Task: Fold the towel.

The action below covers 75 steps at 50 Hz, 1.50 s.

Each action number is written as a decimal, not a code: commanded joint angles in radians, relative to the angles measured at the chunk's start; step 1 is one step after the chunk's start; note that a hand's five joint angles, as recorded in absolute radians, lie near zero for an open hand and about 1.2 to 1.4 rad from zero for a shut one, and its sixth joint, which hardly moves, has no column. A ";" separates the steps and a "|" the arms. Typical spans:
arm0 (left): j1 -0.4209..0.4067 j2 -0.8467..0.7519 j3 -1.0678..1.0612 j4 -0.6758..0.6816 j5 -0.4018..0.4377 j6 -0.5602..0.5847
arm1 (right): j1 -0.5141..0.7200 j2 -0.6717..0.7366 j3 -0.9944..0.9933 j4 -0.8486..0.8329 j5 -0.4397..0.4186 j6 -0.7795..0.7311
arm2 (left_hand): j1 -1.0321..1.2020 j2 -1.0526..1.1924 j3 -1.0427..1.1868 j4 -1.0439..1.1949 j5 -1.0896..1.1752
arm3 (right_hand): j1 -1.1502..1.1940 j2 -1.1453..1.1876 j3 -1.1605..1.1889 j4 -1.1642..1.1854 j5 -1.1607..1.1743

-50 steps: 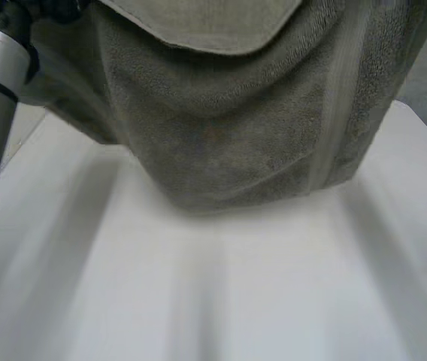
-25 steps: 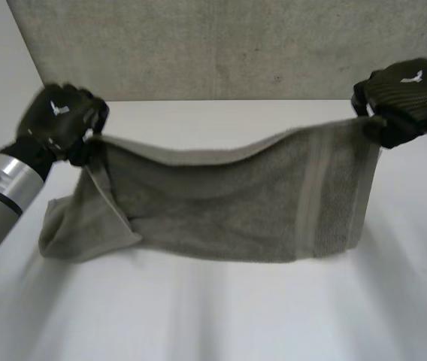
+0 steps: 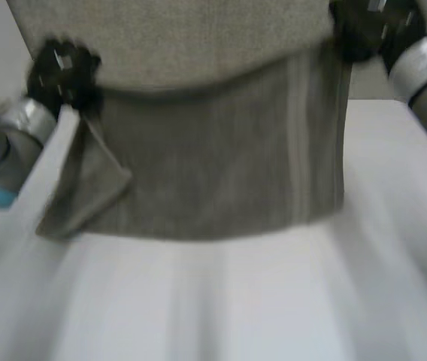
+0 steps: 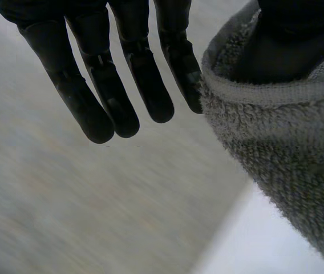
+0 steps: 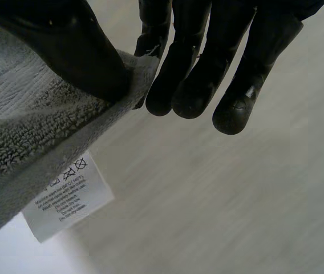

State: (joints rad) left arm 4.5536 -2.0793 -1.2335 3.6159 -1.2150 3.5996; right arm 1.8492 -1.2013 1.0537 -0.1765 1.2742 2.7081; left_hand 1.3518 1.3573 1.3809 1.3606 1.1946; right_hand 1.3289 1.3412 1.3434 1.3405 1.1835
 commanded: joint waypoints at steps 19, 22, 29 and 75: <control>0.030 0.154 -0.054 0.099 0.023 -0.297 | -0.025 -0.115 0.063 -0.052 -0.113 0.048 | 0.044 0.039 0.015 0.036 0.027 | 0.067 0.055 0.053 0.056 0.038; 0.048 0.159 -0.135 0.106 0.066 -0.275 | -0.027 -0.116 0.155 -0.044 -0.139 -0.007 | 0.044 0.039 0.015 0.036 0.027 | 0.067 0.055 0.053 0.056 0.038; 0.103 0.154 -0.479 0.262 0.161 -0.073 | -0.028 -0.118 0.371 -0.049 -0.208 -0.070 | 0.044 0.039 0.015 0.036 0.027 | 0.067 0.055 0.053 0.056 0.038; 0.068 -0.061 -0.598 0.406 0.074 0.024 | -0.194 -0.199 0.847 -0.219 -0.122 -0.047 | -0.302 -0.307 -0.331 -0.310 -0.319 | 0.067 0.055 0.053 0.056 0.038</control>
State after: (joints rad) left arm 4.6459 -2.1057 -1.8477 4.0136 -1.1263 3.6224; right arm 1.6520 -1.3998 1.8856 -0.3793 1.1512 2.6647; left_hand 1.0605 1.0564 1.0586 1.0630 0.8830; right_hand 1.3288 1.3412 1.3434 1.3405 1.1840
